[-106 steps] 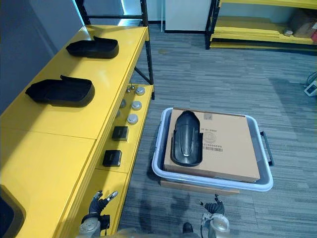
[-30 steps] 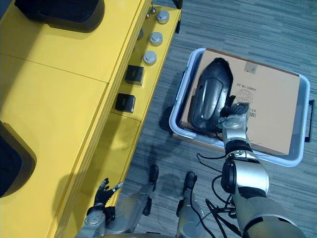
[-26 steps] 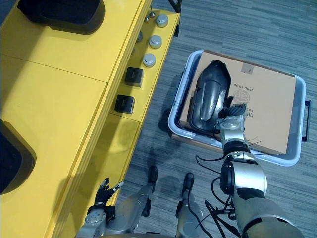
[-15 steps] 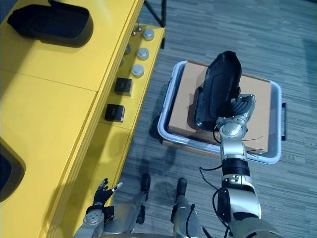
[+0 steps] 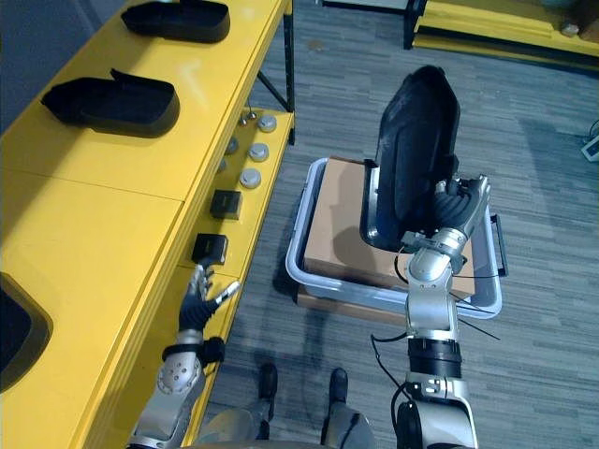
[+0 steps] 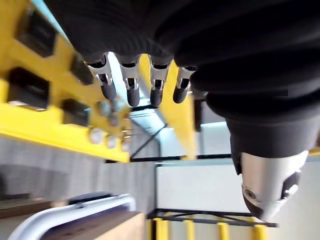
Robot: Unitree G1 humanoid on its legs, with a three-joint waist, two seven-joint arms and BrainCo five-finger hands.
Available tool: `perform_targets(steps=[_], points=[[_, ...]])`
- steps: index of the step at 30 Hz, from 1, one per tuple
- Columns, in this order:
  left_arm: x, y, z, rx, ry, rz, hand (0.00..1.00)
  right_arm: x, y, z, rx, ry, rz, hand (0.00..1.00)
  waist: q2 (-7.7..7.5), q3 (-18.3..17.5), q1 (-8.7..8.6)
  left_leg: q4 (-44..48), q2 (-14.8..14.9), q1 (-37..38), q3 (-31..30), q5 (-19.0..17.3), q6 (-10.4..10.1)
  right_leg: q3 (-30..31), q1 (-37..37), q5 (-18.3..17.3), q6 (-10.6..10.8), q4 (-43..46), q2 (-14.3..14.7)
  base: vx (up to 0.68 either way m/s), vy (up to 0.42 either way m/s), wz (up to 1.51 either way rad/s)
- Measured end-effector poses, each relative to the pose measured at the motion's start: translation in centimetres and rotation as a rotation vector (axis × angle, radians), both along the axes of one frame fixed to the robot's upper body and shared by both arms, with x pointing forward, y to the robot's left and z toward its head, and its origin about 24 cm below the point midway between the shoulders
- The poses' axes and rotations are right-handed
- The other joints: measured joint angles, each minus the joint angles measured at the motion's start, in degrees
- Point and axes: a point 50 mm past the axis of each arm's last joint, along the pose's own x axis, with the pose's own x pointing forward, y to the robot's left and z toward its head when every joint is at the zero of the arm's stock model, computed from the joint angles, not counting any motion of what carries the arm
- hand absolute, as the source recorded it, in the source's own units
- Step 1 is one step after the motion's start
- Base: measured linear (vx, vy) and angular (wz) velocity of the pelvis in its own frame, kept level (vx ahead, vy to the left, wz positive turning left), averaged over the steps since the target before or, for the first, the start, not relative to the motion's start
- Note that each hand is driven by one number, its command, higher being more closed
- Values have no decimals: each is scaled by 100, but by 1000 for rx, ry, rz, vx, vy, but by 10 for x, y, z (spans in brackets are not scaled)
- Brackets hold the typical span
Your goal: Walk over and take plastic housings, then place them on the shelf
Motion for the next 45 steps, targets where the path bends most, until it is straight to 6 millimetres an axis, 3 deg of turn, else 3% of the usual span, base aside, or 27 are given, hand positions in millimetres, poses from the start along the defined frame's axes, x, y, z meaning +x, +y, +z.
perform_targets(steps=[4,11,15,20,21,27,28,40,45], points=[[9,-10,31,-33,-140,-7,0,-4,35,13,-18,-66,152,100,-8,-77,0,1,-21,82,-2,0,0,-12,100,0,2,-32,-11,22,2,2],[19,-34,49,-52,-196,-81,0,-16,96,25,-37,-134,432,100,-46,-216,-71,-4,-26,115,25,-10,-14,-5,115,0,1,-24,-16,-4,1,-1],[28,-46,53,-49,-201,-118,0,-24,118,28,-44,-158,551,100,-56,-313,-105,-6,-23,131,47,-18,-26,5,118,0,0,-17,-15,-1,1,-3],[34,-48,48,-57,-156,-105,0,-28,126,25,-25,-154,608,100,-61,-470,-128,-8,-23,132,72,-19,-27,14,111,-9,-15,-17,-15,0,0,0],[37,-49,48,-64,-147,-108,100,-28,127,25,-25,-154,619,100,-63,-473,-126,-7,-20,133,88,-19,-27,14,112,-9,-16,-17,-12,0,0,0],[42,-50,47,-80,-127,-117,100,-29,127,25,-30,-151,630,100,-62,-565,-129,-6,-18,132,109,-19,-28,20,108,-12,-27,-21,-11,0,0,0],[43,-50,48,-92,-127,-123,100,-29,127,25,-31,-151,631,0,-63,-587,-129,-6,-18,131,109,-19,-28,19,107,-11,-25,-23,-11,0,0,0],[48,-46,40,-53,-88,-111,100,-33,126,24,-49,-188,713,0,-71,-654,-157,-5,-17,134,106,-16,-23,17,115,-14,-34,-27,-9,0,0,0],[45,-39,39,11,-99,-63,100,-39,102,24,-15,-201,692,0,-70,-654,-159,-6,-21,217,65,-2,-3,-1,215,-21,-26,-25,-9,0,0,2]])
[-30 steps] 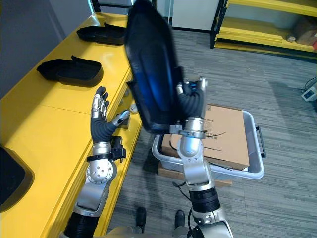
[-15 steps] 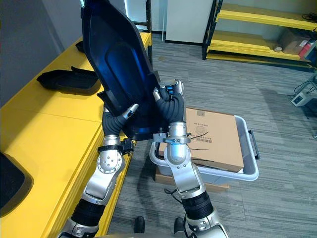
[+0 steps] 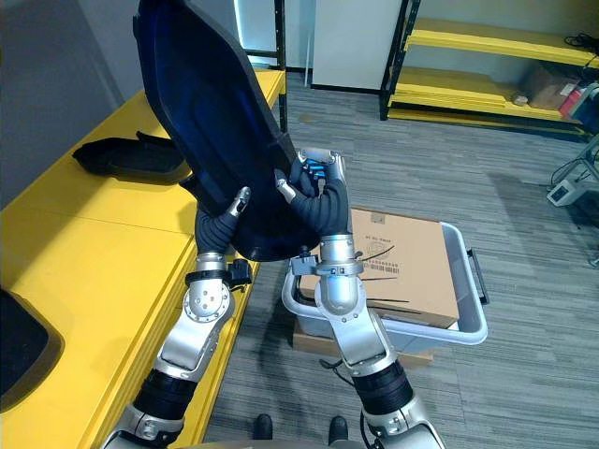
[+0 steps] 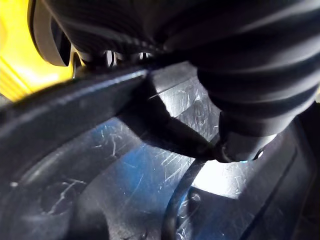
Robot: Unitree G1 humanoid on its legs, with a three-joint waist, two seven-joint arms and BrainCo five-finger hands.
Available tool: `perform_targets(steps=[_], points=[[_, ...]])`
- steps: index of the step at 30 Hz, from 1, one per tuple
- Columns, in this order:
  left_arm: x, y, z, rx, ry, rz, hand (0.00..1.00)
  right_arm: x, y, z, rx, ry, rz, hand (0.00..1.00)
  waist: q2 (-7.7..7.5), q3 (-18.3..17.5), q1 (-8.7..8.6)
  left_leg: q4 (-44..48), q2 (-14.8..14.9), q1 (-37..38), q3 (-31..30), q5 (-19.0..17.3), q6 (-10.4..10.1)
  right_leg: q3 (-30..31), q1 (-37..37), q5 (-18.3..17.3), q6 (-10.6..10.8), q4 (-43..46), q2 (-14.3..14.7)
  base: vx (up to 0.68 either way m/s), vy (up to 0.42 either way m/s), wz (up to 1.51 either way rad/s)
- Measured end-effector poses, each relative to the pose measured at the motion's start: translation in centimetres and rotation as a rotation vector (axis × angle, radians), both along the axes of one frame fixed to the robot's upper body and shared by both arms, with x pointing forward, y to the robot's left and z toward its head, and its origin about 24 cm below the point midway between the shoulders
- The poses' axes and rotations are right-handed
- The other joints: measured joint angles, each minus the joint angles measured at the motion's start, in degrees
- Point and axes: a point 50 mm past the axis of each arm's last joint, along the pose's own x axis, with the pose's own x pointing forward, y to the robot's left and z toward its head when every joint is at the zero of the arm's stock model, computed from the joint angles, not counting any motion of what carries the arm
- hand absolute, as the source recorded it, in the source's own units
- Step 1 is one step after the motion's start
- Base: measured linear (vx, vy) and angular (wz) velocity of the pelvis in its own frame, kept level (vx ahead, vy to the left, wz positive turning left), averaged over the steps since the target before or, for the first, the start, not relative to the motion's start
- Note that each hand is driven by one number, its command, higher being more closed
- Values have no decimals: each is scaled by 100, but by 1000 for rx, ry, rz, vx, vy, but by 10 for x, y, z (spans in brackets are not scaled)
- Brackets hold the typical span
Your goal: Walk over and take plastic housings, then place them on the shelf
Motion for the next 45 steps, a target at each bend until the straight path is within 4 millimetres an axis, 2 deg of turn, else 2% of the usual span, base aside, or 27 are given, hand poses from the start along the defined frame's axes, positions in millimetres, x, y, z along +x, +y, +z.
perform_targets(steps=[1,4,6,7,11,13,15,16,17,19,20,21,23,26,28,34,36,39,41,42,43,44,45], points=[[-2,3,-2,6,6,13,100,0,-6,1,19,-5,-14,0,0,0,-16,0,0,23,-12,-2,-3,5,12,-4,-2,6,0,0,0,0],[-9,15,-18,24,64,58,100,1,-43,7,110,-33,-139,0,1,0,-81,-16,1,67,-19,-22,-31,-1,62,-16,-6,5,1,-8,1,2],[-17,29,-32,20,118,114,100,-8,-77,9,192,-75,-266,0,5,-3,-101,-35,5,79,-16,-63,-68,-7,80,-33,13,5,3,-13,2,2],[-19,32,-34,19,125,126,100,-10,-85,8,209,-81,-299,0,5,-3,-102,-35,7,78,-17,-67,-72,-10,79,-36,17,2,5,0,0,0],[-33,47,-33,4,118,187,100,-28,-129,-14,310,-33,-489,0,24,-14,-110,-37,14,76,-28,-69,-73,-19,79,-40,22,-2,10,0,0,0],[-39,54,-28,-2,94,218,100,-32,-150,-44,330,86,-605,0,57,-37,-119,-37,15,75,-32,-69,-74,-22,80,-39,22,-5,10,0,0,0],[-42,56,-27,-7,83,228,100,-33,-160,-70,336,210,-672,0,81,-51,-128,-37,15,75,-31,-69,-73,-21,79,-39,22,-8,10,0,0,0],[-45,57,-26,-9,76,233,100,-38,-171,-101,336,356,-741,0,113,-74,-127,-37,15,68,-36,-69,-74,-28,78,-39,23,-13,10,0,0,0],[-47,57,-26,-7,75,237,100,-40,-176,-115,335,421,-765,0,125,-82,-128,-37,15,65,-37,-69,-73,-29,76,-40,23,-16,10,0,0,0],[-54,58,-27,1,76,239,100,-56,-186,-166,357,664,-846,0,160,-90,-125,-37,16,49,-49,-69,-73,-56,76,-41,24,-27,11,17,-4,6],[-58,58,-28,1,76,241,100,-70,-189,-194,380,794,-885,0,179,-99,-121,-37,19,34,-59,-69,-74,-93,77,-47,18,-30,13,14,-5,10],[-60,59,-29,3,79,243,100,-79,-189,-208,401,862,-898,0,188,-104,-118,-37,21,28,-73,-69,-74,-115,79,-52,13,-30,14,24,-8,11],[-68,60,-30,17,89,240,100,-112,-180,-255,479,1098,-913,0,217,-123,-107,-37,32,21,-93,-69,-74,-144,86,-66,1,-28,23,27,-10,7],[-74,61,-30,19,91,232,100,-143,-161,-291,574,1297,-862,0,243,-139,-102,-36,36,20,-119,-69,-73,-169,100,-72,-7,-24,25,20,-7,4],[-75,59,-29,18,89,213,100,-159,-148,-307,611,1400,-800,0,259,-146,-100,-36,34,47,-164,-70,-73,-230,154,-76,-11,-18,13,6,-3,11],[-81,58,-22,-1,62,212,100,-177,-128,-325,635,1543,-689,0,283,-136,-28,-38,31,76,-317,-126,-27,-491,340,-171,56,1,-29,-28,-5,24],[-81,57,-18,-12,42,211,100,-182,-122,-329,630,1581,-664,0,273,-122,66,-37,34,37,-408,-126,-27,-801,408,-262,103,82,-40,-12,-12,64],[-83,56,-16,-12,37,192,100,-181,-117,-331,615,1601,-640,0,249,-96,85,-30,7,-75,-640,-114,-41,-1405,470,-454,139,348,-161,20,-1,117],[-83,52,-15,-27,27,178,100,-173,-112,-331,594,1603,-604,0,261,-54,193,172,-59,-310,-877,-59,-116,-2054,474,-772,159,837,-349,49,21,157],[-84,52,-14,-32,22,177,100,-169,-111,-330,582,1600,-590,0,252,-14,223,263,-78,-392,-901,-60,-115,-2190,474,-858,172,965,-385,5,12,143],[-86,52,-10,-44,5,179,100,-159,-109,-329,565,1583,-562,0,230,54,287,427,-114,-569,-890,-69,-105,-2469,472,-1013,208,1182,-460,-25,1,136],[-87,52,-4,-53,-19,178,100,-148,-105,-326,545,1566,-531,0,212,101,363,569,-113,-749,-698,-128,-23,-2796,479,-1116,230,1332,-535,-12,4,137],[-88,51,-2,-60,-32,173,100,-143,-105,-325,539,1557,-522,0,203,119,371,663,-82,-809,-503,-178,45,-2946,492,-1139,245,1371,-566,19,7,138]])
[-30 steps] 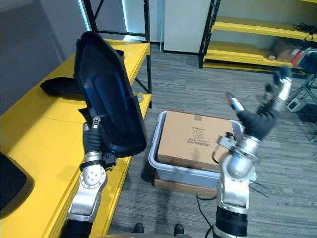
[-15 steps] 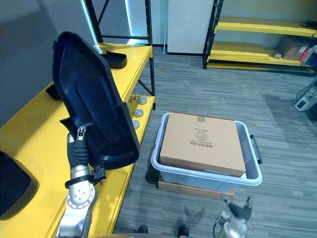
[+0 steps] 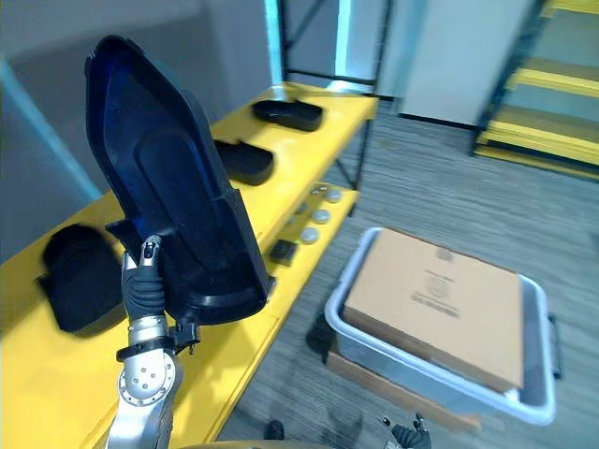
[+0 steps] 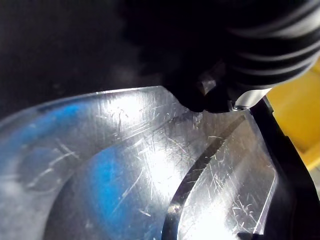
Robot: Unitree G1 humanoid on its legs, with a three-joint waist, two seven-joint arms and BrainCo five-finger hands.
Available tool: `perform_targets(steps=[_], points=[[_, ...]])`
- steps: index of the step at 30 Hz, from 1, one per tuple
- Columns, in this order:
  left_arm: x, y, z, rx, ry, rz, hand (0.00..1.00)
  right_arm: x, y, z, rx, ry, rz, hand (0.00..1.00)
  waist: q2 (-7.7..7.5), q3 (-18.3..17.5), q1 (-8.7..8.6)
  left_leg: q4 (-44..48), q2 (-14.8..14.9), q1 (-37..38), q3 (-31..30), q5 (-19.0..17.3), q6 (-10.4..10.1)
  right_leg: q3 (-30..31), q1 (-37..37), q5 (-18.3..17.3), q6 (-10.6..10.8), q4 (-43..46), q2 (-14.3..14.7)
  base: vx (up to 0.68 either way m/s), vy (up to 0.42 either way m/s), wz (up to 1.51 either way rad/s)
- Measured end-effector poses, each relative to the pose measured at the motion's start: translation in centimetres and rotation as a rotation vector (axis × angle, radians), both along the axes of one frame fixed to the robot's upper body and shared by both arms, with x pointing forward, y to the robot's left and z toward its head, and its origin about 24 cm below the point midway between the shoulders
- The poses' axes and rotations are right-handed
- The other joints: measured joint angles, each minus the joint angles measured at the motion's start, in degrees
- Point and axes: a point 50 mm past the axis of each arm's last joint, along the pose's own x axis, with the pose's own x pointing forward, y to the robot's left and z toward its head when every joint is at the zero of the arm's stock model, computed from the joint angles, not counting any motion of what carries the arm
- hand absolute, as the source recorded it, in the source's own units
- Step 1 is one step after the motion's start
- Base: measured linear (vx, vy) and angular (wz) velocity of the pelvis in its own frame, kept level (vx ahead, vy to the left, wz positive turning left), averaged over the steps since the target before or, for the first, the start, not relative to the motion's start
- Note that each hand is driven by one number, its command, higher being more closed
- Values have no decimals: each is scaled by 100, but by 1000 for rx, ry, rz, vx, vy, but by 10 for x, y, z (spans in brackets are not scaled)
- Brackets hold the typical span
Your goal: Walk over and take plastic housings, then place them on the shelf
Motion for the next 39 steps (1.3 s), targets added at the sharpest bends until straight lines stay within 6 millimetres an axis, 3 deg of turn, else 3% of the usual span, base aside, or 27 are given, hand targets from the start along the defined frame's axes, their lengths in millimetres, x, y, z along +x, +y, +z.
perform_targets(steps=[2,4,7,10,11,12,13,15,18,20,22,24,25,26,29,32,36,39], points=[[-1,-2,5,-30,-38,-10,100,16,1,5,-8,-47,21,0,45,118,60,347,230,-242,1147,-190,230,-562,210,-44,58,23,-88,47,42,134],[-2,-4,5,-38,-45,-11,100,25,3,10,-18,-83,60,0,53,152,125,729,534,-314,2199,-322,262,-979,408,-128,188,67,-196,80,45,107],[-3,-2,8,-37,-61,-4,100,36,11,15,-13,-124,94,0,-4,174,310,1190,413,-507,2149,-685,283,-1158,562,-200,235,105,-334,101,81,42],[-4,-1,10,-44,-71,-4,100,39,14,15,-7,-131,96,0,-157,279,322,1531,210,-508,2030,-1029,320,-1406,766,-320,226,585,-673,141,104,60],[-4,0,10,-49,-74,-3,100,36,14,15,-7,-126,91,0,-165,286,309,1733,122,-450,1862,-1140,339,-1294,761,-381,65,1251,-961,242,139,72],[-4,0,10,-52,-76,-2,100,34,13,14,-5,-117,87,0,-226,320,312,1795,-3,-315,1653,-1250,407,-861,580,-312,-389,2065,-1244,211,113,76],[-4,0,10,-51,-77,-2,100,34,12,14,-4,-114,83,0,-237,324,302,1798,-20,-250,1547,-1295,460,-474,402,-211,-621,2508,-1311,216,84,88],[-3,2,12,-42,-86,8,100,35,12,15,-4,-120,83,0,-236,306,274,1742,-34,-105,995,-1317,424,767,-151,-792,-415,3065,-913,208,51,102],[-4,8,11,-45,-87,52,100,35,10,17,-11,-129,76,0,-277,287,137,1699,-240,131,326,-1287,381,1869,-628,-1202,-71,2773,-445,218,4,129],[-4,9,11,-50,-88,67,100,34,8,17,-17,-125,77,0,-292,278,136,1728,-341,257,-5,-1316,331,2509,-838,-1235,-26,2491,-230,155,-48,118],[-5,10,10,-52,-81,79,100,32,7,16,-16,-119,75,0,-339,246,133,1747,-411,307,-209,-1352,271,2724,-909,-1167,-34,2085,-165,156,-147,110],[-7,11,7,-48,-68,88,100,34,8,16,-14,-122,78,0,-462,167,164,1862,-440,312,-278,-1426,147,2555,-886,-724,-205,1446,-182,187,-243,76],[-6,10,2,-50,-50,83,100,34,7,16,-18,-118,80,0,-500,119,147,2034,-432,221,-340,-1477,61,2413,-789,-636,-85,1185,-162,153,-255,49],[-5,9,-6,-58,-17,84,100,31,6,15,-20,-111,77,0,-416,96,161,2104,-274,178,-332,-1533,-49,2302,-655,-601,-114,966,14,117,-251,35],[-5,9,-20,-61,50,85,100,30,7,14,-11,-106,70,0,-369,66,151,1925,60,193,-289,-1553,-259,2241,-537,-496,-268,662,335,24,-238,-6],[-4,6,-24,-61,70,60,100,25,2,13,-18,-97,41,0,-368,42,129,1698,190,280,-177,-1497,-343,2193,-478,-442,-350,541,432,-5,-137,-1],[-3,6,-25,-61,74,56,100,16,1,10,-18,-75,34,0,-393,1,139,1544,156,356,-241,-1364,-398,2112,-372,-431,-349,438,424,-20,-38,13],[-2,1,-26,-63,81,29,100,12,2,8,-13,-63,32,0,-400,-10,112,1238,0,297,-582,-1008,-439,1733,-371,-426,-346,417,292,-41,-36,59]])
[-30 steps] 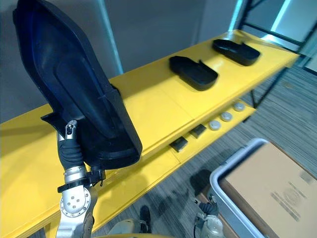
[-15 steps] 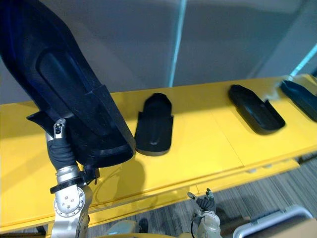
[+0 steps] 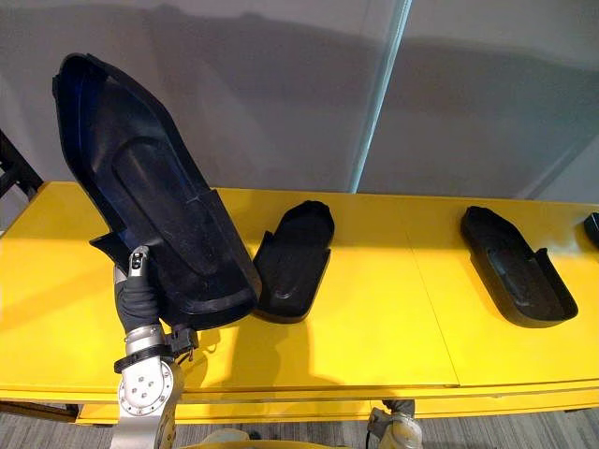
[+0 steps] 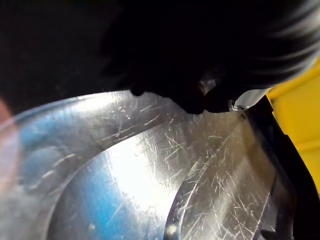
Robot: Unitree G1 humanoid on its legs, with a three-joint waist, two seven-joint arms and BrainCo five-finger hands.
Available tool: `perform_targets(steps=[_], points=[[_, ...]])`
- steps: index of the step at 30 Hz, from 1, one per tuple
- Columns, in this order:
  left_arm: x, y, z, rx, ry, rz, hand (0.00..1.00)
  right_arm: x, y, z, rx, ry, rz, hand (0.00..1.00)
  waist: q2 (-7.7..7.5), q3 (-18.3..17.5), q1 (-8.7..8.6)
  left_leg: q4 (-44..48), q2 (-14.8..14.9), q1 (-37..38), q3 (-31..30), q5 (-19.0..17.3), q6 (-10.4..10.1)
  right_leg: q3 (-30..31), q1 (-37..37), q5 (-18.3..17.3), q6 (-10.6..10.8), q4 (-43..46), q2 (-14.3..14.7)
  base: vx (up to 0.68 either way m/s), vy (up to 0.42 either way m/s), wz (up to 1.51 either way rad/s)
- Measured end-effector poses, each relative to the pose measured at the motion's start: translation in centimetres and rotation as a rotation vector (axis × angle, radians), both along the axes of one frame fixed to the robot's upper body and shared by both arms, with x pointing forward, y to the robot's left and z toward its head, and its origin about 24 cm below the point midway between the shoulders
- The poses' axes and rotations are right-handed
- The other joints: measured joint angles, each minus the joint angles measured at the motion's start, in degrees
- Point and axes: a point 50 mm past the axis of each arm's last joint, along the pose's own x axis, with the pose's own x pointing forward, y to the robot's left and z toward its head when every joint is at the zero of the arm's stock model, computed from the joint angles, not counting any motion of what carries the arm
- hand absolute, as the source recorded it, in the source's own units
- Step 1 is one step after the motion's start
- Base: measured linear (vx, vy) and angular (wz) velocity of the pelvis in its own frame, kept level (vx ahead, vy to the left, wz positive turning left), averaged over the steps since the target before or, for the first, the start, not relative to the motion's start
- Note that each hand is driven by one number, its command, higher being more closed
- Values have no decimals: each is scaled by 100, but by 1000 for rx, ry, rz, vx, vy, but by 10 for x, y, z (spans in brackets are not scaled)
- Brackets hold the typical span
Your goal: Walk over and take plastic housings, then place them on the shelf
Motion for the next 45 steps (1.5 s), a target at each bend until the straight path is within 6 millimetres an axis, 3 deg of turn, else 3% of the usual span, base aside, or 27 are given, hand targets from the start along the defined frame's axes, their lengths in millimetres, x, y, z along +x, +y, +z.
perform_targets(steps=[2,4,5,6,7,9,11,12,13,14,15,16,18,20,21,22,23,25,26,28,32,36,38,45], points=[[0,-3,-1,3,6,-18,100,-3,1,-3,11,13,-8,0,23,13,-12,-52,15,-117,22,66,-50,-203,-54,-8,-12,46,-37,-132,-19,64],[0,-2,-2,7,8,-15,100,3,6,-2,22,-1,2,0,-1,64,-12,269,471,-327,1029,-171,94,-306,-137,-17,-37,130,-85,-140,15,34],[0,-2,-2,2,8,-11,100,5,6,-1,19,-7,7,0,59,98,-7,637,848,-433,1506,-231,185,-307,-142,-22,-46,237,-109,-53,85,6],[0,-2,-2,3,8,-13,100,6,5,0,15,-9,8,0,71,95,-54,994,1179,-463,1725,-280,202,-299,-138,-27,-39,341,-212,-65,135,1],[0,-1,-2,4,7,-11,100,7,4,0,13,-12,8,0,56,96,-90,1166,1318,-460,1791,-292,215,-282,-141,-32,-27,394,-287,-76,222,-1],[0,-1,-1,0,1,-16,100,8,3,1,7,-15,4,0,39,97,-168,1426,1772,-373,1916,-336,284,-160,-172,-37,129,491,-517,-65,282,-6],[0,-3,-1,-27,-4,-23,100,4,0,0,0,-4,-7,0,134,46,-287,1104,2244,-186,1855,-295,238,-18,-320,24,459,635,-765,-53,442,-3],[0,-4,0,-32,-5,-26,100,3,-2,0,-4,0,-10,0,181,19,-286,922,2266,-108,1729,-359,-75,32,-374,64,592,660,-818,-31,542,-3],[1,-6,0,-31,-8,-35,100,2,-2,-1,1,8,-27,0,151,-12,-285,851,2093,-57,1679,-592,-947,140,-443,179,783,619,-972,-21,548,0],[1,-4,-1,-34,-1,-27,100,0,3,-3,17,27,-10,0,-9,4,-291,1075,1821,-189,1718,-707,-773,191,-391,415,653,352,-1175,-17,537,4],[2,-5,-1,-40,-4,-25,100,0,2,-3,18,25,-10,0,-77,-12,-286,1229,1752,-280,1725,-779,-716,203,-315,596,597,174,-1213,-17,575,7],[3,-4,1,-48,-16,-23,100,-1,1,-3,17,22,-18,0,-140,-13,-256,1645,1673,-456,1721,-956,-638,227,-202,1000,599,-102,-1263,-26,461,-2],[6,-5,5,-43,-34,-38,100,3,4,-2,24,11,-8,0,-136,-3,-246,2172,1620,-574,1772,-1288,-492,285,-129,1360,580,-258,-1286,-84,492,-19],[9,-10,8,-20,-52,-82,100,7,4,-1,15,7,13,0,-131,-5,-108,2369,1618,-552,2054,-1526,-317,274,-161,1739,93,-373,-1326,-135,391,-56],[9,-12,9,-20,-55,-92,100,7,3,-1,4,11,24,0,-95,-9,-101,2290,1617,-506,2223,-1572,-152,255,-269,1702,-71,-268,-1298,-173,294,-44],[10,-12,9,-21,-54,-94,100,6,3,-1,3,15,29,0,-72,-5,-149,2234,1603,-496,2222,-1551,-65,413,-428,1168,331,414,-1128,-173,246,-27],[10,-13,8,-19,-49,-103,100,3,2,-3,4,26,21,0,-74,-7,-169,2064,1583,-389,2220,-1478,2,708,-518,390,672,1136,-697,-76,113,-9],[11,-14,8,-25,-50,-108,100,1,1,-3,3,32,14,0,-66,-15,-165,1834,1446,-274,2237,-1373,62,1002,-460,-346,578,1322,-119,-3,32,-8],[12,-16,8,-36,-54,-107,100,0,1,-3,4,32,14,0,-37,-13,-189,1714,1335,-223,2231,-1285,38,1143,-372,-694,264,1088,196,22,19,22],[15,-21,3,-46,-34,-110,100,-2,1,-5,5,42,11,0,82,-5,-327,1609,1217,-204,2002,-1167,-19,1371,-169,-638,189,838,381,14,5,47],[16,-24,1,-16,-20,-136,100,-7,3,-9,16,69,8,0,181,-30,-284,1395,1116,-128,1818,-947,-82,1209,-2,-582,106,687,362,39,-31,28],[16,-22,1,-5,-19,-140,100,-5,6,-8,23,59,8,0,164,-52,-258,1212,1212,5,1748,-863,-159,1241,193,-396,-51,392,505,36,-39,5],[16,-19,0,0,-14,-128,100,-5,7,-8,23,59,17,0,83,-102,-257,1022,1251,64,1837,-748,-184,1342,203,-310,-68,204,566,11,-30,-20],[15,-19,-2,13,0,-126,100,-9,9,-10,24,71,27,0,79,-120,-275,820,1473,158,2101,-648,-250,1661,262,43,-148,-235,790,-42,-10,-28]])
